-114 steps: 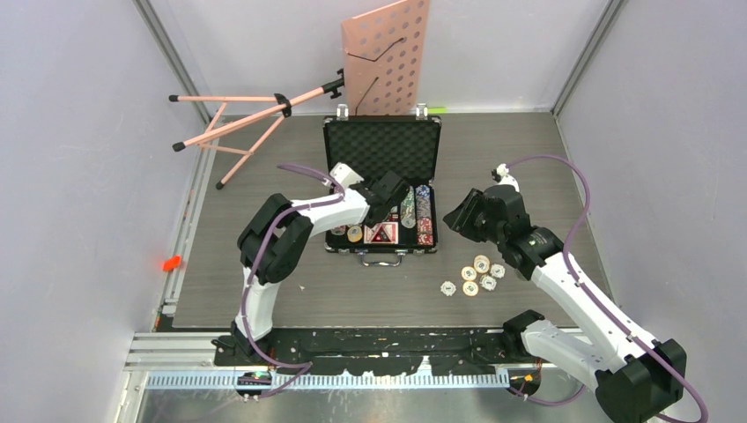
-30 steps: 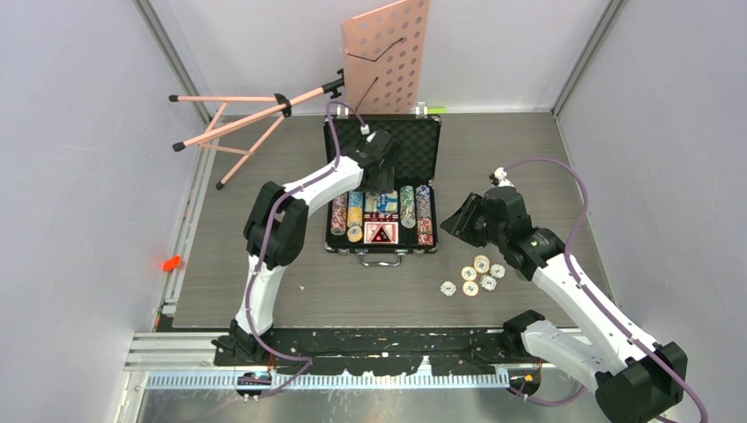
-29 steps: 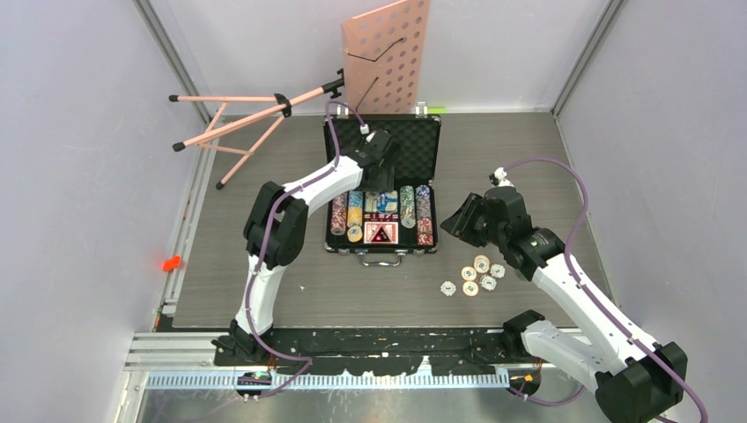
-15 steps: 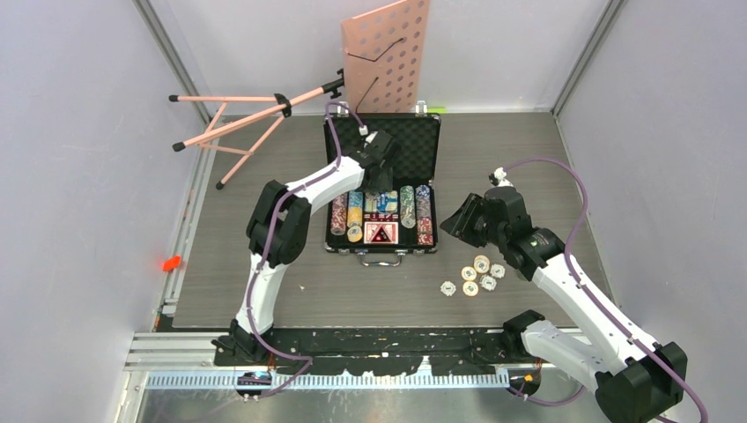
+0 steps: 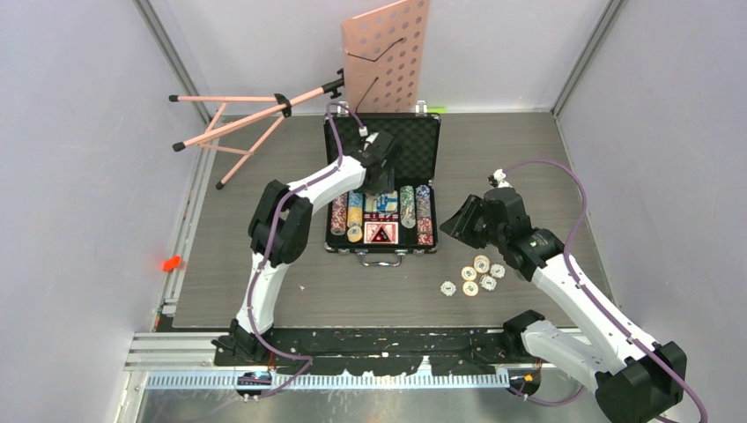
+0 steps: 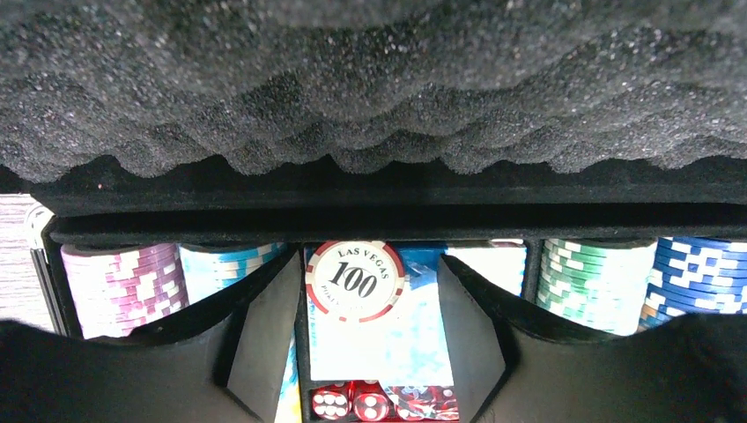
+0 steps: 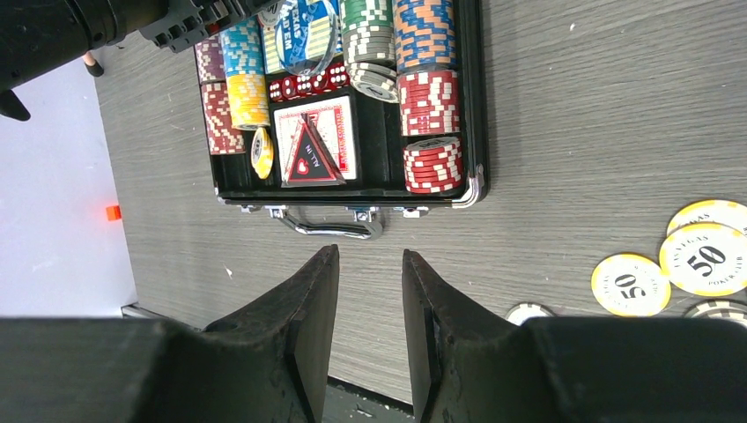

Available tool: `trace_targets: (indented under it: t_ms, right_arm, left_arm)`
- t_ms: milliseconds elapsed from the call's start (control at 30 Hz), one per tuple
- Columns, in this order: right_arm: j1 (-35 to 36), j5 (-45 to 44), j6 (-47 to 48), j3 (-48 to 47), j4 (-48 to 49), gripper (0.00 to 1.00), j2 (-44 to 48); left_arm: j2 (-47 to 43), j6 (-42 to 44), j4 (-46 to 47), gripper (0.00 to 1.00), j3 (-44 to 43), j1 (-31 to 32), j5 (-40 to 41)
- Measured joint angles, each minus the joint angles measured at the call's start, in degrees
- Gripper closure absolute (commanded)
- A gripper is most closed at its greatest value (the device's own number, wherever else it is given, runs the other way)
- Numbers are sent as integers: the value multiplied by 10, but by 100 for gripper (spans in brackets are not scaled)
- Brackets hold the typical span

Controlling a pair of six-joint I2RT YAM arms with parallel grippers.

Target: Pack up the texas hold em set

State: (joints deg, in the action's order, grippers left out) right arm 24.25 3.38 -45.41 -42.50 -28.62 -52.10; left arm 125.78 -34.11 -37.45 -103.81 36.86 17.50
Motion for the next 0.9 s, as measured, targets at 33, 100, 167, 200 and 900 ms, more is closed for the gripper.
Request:
trace_targets:
  t_ms: [33, 100, 167, 200, 900]
  right_arm:
    - [0, 0, 0, 0, 0, 62, 0]
    - [0, 2, 0, 0, 0, 62, 0]
    - [0, 3, 0, 0, 0, 61, 0]
    - [0, 4, -1, 0, 0, 61, 0]
    - [0, 7, -7, 0, 0, 62, 0]
  left_arm:
    - [0, 0, -1, 43, 0, 0, 0]
    - [0, 0, -4, 47, 0, 1, 1]
    - [0, 0, -8, 48, 0, 1, 3]
    - [0, 0, -9, 49, 1, 1, 3]
    - [16, 1, -42, 63, -29, 2, 10]
